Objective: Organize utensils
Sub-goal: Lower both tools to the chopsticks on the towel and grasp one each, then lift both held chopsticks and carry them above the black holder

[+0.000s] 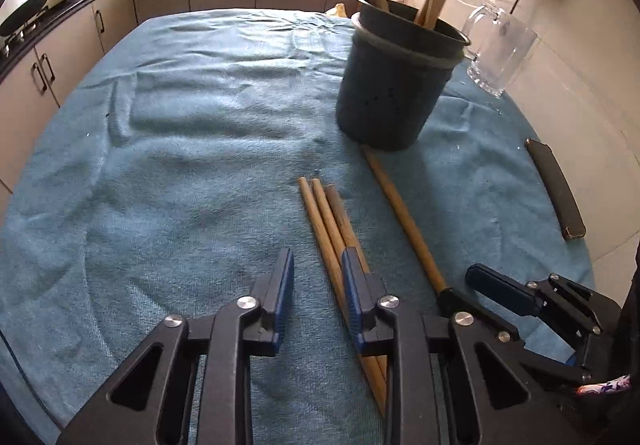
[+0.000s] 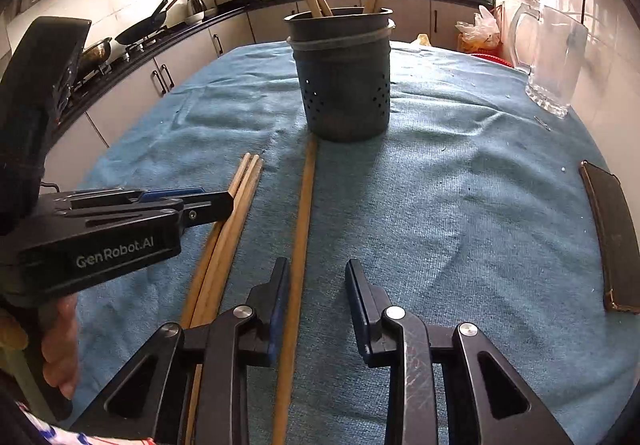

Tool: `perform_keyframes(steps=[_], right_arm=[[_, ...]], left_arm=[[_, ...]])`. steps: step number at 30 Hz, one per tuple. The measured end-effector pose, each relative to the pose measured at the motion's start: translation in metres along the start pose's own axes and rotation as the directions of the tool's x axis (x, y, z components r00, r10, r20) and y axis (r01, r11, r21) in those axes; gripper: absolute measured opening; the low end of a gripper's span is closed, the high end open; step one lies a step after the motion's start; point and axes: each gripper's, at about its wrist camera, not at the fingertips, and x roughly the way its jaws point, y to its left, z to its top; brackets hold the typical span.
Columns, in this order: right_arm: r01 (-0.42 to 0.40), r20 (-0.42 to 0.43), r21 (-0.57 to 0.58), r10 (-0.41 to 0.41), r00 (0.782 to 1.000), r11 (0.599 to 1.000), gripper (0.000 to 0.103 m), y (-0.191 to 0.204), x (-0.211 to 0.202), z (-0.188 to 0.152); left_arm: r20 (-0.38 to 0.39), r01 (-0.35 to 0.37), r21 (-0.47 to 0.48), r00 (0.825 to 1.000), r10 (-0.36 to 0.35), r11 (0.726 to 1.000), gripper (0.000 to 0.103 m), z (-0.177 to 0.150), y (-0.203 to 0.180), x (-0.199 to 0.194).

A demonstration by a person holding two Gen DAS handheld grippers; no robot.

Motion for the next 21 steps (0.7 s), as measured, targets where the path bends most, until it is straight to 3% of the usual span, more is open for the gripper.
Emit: perform_keyframes(steps=[2,5,14,16,17,19,21], right_arm=[[0.016,-0.002,-0.009,-0.016,1.0,1.0,0.021,0.002,0.001,0.002],[0.038,-0.01,0.012,-0.038,0.999,0.999,0.01,-0.001,0.001,0.002],[0.098,-0.089,0.149,-0.085,0.992,0.984,0.008,-0.024,-0.03,-0.026],[0.081,-0.095,0.133,-0.068,0.993,0.988,0.013,-0.024,-0.035,-0.033],[0.066,-0.095,0.124,-0.054,0.994,0.99,0.022,-0.025,-0.037,-0.034],[0.066,-0.102,0.099,-0.055,0.993,0.993,0.03,-0.026,-0.033,-0.027],[0.089,-0.109,0.077,-0.08,0.991,0.993,0.03,-0.025,-0.025,-0.017]], left_arm=[[-0.006,-0.019,0.017,1.0,0.019,1.0,0.007,0.001,-0.004,0.001],[-0.012,-0.053,0.071,0.998,0.054,0.996,0.007,0.002,-0.012,0.005],[-0.033,-0.069,0.149,0.997,0.074,0.986,0.006,-0.008,0.006,-0.009],[-0.045,-0.05,0.15,0.997,0.057,0.987,0.006,-0.012,0.012,-0.015],[-0.042,-0.038,0.15,0.998,0.045,0.988,0.006,-0.013,0.015,-0.018],[-0.035,-0.027,0.144,0.999,0.032,0.989,0.007,-0.011,0.018,-0.021],[-0.048,-0.022,0.121,0.998,0.028,0.992,0.009,-0.006,0.022,-0.018]])
